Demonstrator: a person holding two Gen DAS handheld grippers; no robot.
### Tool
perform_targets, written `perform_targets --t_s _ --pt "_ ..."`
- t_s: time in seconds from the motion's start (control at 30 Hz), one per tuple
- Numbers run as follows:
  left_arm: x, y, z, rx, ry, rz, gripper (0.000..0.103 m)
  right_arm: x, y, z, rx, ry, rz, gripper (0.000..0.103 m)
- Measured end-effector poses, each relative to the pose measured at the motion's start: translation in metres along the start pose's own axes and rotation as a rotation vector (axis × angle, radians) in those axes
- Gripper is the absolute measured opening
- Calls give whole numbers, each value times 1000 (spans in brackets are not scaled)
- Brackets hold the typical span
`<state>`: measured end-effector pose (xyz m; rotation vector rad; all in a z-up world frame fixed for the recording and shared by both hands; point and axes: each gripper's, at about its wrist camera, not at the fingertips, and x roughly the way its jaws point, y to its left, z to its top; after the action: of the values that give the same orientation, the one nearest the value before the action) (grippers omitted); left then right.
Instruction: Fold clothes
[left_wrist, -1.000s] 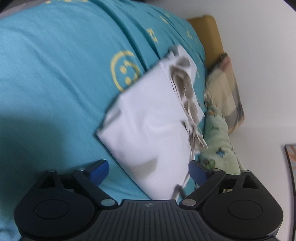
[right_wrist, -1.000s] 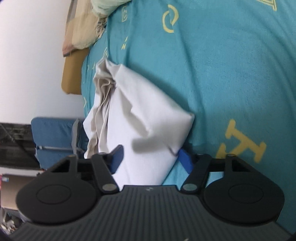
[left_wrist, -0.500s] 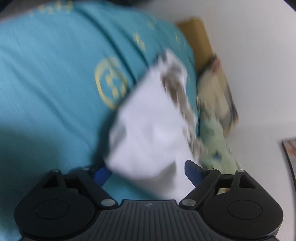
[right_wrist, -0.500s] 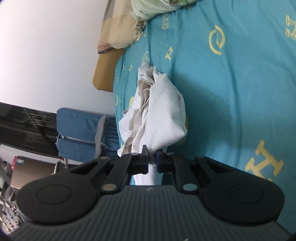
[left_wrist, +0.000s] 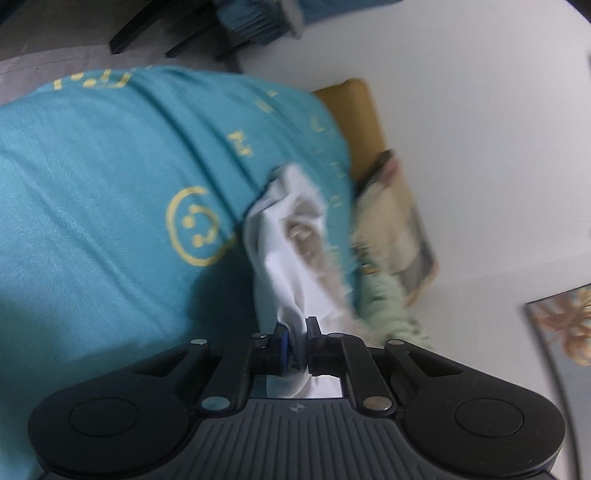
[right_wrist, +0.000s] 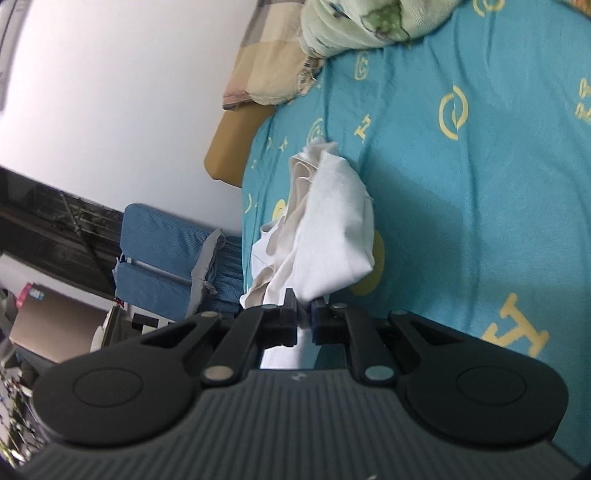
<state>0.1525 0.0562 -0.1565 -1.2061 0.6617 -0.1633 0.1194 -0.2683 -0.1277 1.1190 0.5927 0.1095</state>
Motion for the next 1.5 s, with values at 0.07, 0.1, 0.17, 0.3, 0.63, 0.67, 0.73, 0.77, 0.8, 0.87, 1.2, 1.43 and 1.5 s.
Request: perform_targets --t_s 0.07,0.1,0.17,0.3,0.63,0.67,0.73,0.77,0.8,0.87,1.2,1.43,1.5 --pt "-22 -10 -5 11 -12 -42 8 -16 4 -3 -23 -12 6 10" --pt "-34 -15 -8 21 -16 -60 7 -28 8 -6 -39 -21 15 10" --pt "-60 -27 -15 55 -11 -87 7 -53 14 -12 -71 -39 36 10" --pt "-128 -33 -45 105 -7 -140 7 -112 17 -41 -98 -85 61 10" --pt "-193 -47 -83 180 1 -145 7 -189 26 -85 -222 -234 46 10" --pt "-187 -53 -77 183 11 -137 7 -181 31 -79 -224 -233 35 10" --pt "-169 -66 -62 189 29 -116 7 -162 43 -63 -221 -223 11 10" --pt "-157 -74 -52 187 35 -95 7 -151 49 -51 -221 -216 0 10" --pt "-142 -81 -42 184 40 -79 7 -138 56 -39 -217 -206 -15 10" --pt "-112 -90 -22 169 48 -50 7 -107 67 -16 -208 -188 -51 10" --pt "0 -29 38 74 20 -75 5 23 38 37 -281 -192 -155 12" --pt "13 -19 53 239 -17 42 60 57 36 39 -329 -97 -100 11" --pt "19 -24 43 323 25 52 71 54 35 41 -303 -86 -83 11"
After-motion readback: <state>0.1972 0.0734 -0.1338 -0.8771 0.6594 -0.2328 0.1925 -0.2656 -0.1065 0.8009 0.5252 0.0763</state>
